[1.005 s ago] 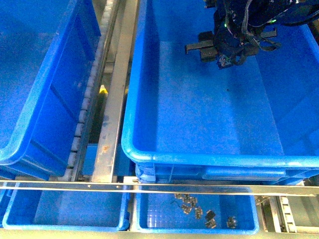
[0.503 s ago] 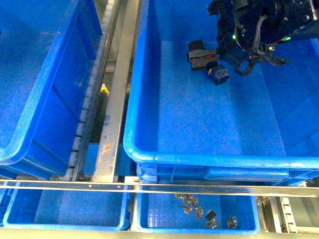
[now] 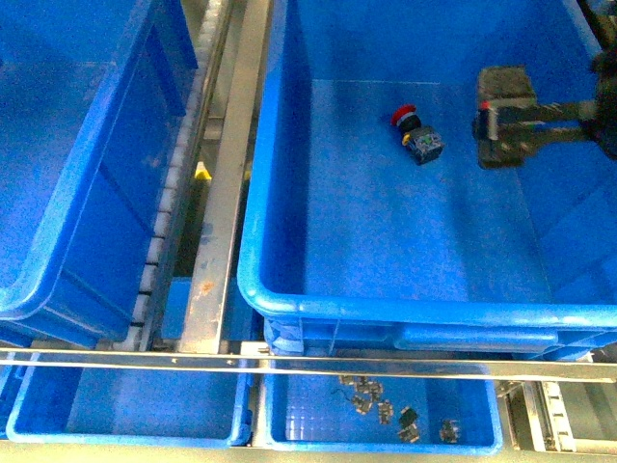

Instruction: Pick red and yellow buttons and place in box

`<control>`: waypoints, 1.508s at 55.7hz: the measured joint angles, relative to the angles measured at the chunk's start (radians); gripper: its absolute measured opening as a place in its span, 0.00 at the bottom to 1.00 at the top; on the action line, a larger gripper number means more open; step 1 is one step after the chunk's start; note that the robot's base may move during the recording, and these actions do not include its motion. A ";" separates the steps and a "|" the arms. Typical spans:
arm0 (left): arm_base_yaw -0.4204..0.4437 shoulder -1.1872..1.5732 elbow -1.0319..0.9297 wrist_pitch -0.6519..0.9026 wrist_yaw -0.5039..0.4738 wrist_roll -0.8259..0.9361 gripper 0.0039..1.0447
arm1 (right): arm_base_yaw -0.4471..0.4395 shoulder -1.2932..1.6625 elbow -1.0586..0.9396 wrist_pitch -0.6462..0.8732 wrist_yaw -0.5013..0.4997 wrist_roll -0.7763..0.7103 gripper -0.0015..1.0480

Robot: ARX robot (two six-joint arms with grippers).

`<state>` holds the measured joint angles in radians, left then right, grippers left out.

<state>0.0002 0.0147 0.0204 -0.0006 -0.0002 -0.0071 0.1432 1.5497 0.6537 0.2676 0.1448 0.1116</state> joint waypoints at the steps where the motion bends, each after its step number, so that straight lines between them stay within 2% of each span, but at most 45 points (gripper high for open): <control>1: 0.000 0.000 0.000 0.000 0.000 0.000 0.93 | 0.000 -0.045 -0.028 -0.024 0.000 0.019 0.94; 8: 0.000 0.000 0.000 0.000 0.000 0.000 0.93 | -0.002 -0.345 -0.158 -0.194 0.021 0.157 0.94; 12: 0.000 0.000 0.000 0.000 0.000 0.000 0.93 | -0.005 -0.401 -0.160 -0.197 0.023 0.186 0.93; 13: 0.000 0.000 0.000 0.000 0.000 0.000 0.93 | -0.007 -0.394 -0.175 -0.142 0.016 0.171 0.91; 15: 0.000 0.000 0.000 0.000 0.000 0.000 0.93 | -0.013 -0.387 -0.222 0.014 -0.005 0.140 0.87; 17: 0.000 0.000 0.000 0.000 0.000 0.000 0.93 | -0.021 -0.377 -0.312 0.266 -0.023 0.064 0.78; 19: 0.000 0.000 0.000 0.000 0.000 0.000 0.93 | -0.027 -0.374 -0.398 0.454 -0.039 -0.005 0.70; 20: 0.000 0.000 0.000 0.000 -0.001 0.000 0.93 | -0.032 -0.386 -0.433 0.536 -0.041 -0.026 0.65; 22: 0.000 0.000 0.000 0.000 0.000 0.000 0.93 | -0.039 -0.412 -0.457 0.605 -0.046 -0.054 0.58; 31: 0.000 0.000 0.000 0.000 0.000 0.000 0.93 | -0.068 -0.541 -0.515 0.600 -0.067 -0.091 0.30; 34: 0.000 0.000 0.000 0.000 0.000 0.000 0.93 | -0.103 -0.570 -0.536 0.578 -0.128 -0.097 0.22; 38: 0.000 0.000 0.000 0.000 0.000 0.000 0.93 | -0.137 -0.630 -0.563 0.542 -0.137 -0.102 0.06; 40: 0.000 0.000 0.000 0.000 0.000 0.000 0.93 | -0.140 -0.634 -0.576 0.557 -0.138 -0.107 0.03; 45: 0.000 0.000 0.000 0.000 0.000 0.000 0.93 | -0.140 -0.662 -0.611 0.573 -0.143 -0.106 0.04; 84: 0.000 0.000 0.000 0.000 0.000 0.000 0.93 | -0.142 -1.153 -0.632 0.130 -0.142 -0.106 0.04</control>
<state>0.0002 0.0147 0.0204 -0.0006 -0.0002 -0.0071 0.0017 0.3969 0.0216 0.3973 0.0025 0.0055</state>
